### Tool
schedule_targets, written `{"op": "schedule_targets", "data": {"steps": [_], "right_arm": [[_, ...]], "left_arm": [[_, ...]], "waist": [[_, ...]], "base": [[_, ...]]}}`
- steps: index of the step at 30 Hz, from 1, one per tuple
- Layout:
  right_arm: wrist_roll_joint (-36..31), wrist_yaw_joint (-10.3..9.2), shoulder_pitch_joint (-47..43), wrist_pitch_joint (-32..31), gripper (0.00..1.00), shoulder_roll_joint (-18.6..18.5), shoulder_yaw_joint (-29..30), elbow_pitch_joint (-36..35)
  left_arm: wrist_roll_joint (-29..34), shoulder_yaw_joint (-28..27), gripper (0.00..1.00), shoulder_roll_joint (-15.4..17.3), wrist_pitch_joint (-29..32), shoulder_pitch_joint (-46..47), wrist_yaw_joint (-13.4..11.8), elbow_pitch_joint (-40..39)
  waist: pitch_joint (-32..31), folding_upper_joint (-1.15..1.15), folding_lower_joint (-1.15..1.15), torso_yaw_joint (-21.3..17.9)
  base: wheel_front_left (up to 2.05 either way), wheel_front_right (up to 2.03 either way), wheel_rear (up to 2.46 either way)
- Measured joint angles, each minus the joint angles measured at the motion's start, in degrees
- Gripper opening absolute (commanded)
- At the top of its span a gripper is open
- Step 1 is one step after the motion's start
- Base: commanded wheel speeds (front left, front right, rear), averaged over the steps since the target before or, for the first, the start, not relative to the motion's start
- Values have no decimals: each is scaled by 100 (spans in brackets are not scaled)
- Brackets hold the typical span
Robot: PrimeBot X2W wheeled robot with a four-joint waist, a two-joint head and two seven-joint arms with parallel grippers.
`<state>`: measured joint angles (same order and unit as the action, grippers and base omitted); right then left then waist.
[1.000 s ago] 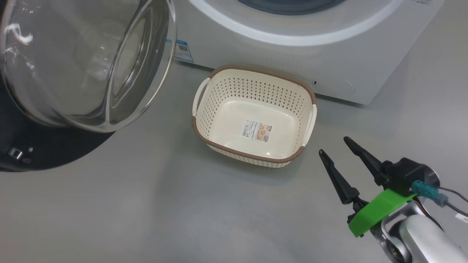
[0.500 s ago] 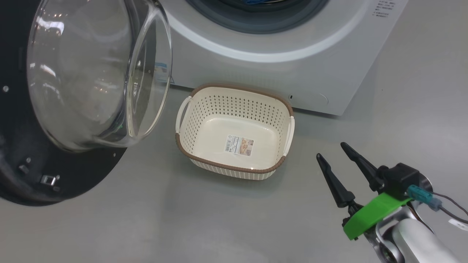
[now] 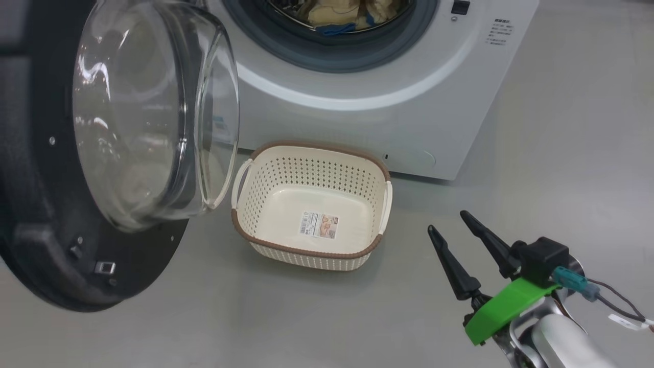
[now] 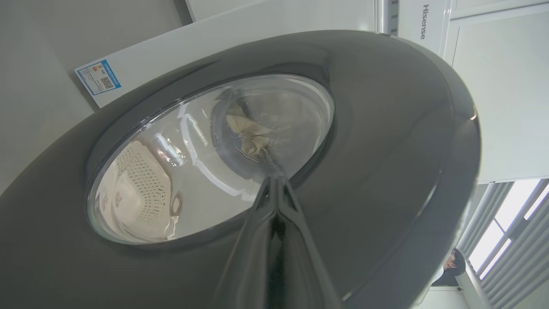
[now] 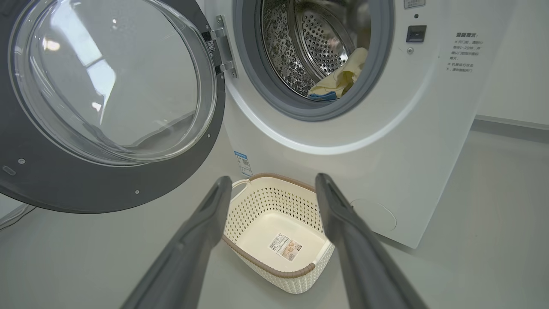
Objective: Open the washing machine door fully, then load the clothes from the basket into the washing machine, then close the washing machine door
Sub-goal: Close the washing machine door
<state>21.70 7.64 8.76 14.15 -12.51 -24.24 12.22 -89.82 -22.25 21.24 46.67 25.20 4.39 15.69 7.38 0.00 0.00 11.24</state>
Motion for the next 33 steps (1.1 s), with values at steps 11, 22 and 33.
{"op": "schedule_targets", "data": {"steps": [11,22,33], "right_arm": [[48,0,-87,5,100,51,11,20],[49,0,-216,5,100,92,12,18],[49,0,-216,5,100,97,13,16]], "left_arm": [[-8,114,0,-286,23,-77,-126,-364],[-42,277,0,-957,-381,-68,-19,-407],[59,538,0,-1621,-993,341,199,-92]], "waist": [[-215,0,0,-376],[-261,0,0,-689],[-191,0,0,-941]], "base": [[0,0,0],[0,0,0],[0,0,0]]}}
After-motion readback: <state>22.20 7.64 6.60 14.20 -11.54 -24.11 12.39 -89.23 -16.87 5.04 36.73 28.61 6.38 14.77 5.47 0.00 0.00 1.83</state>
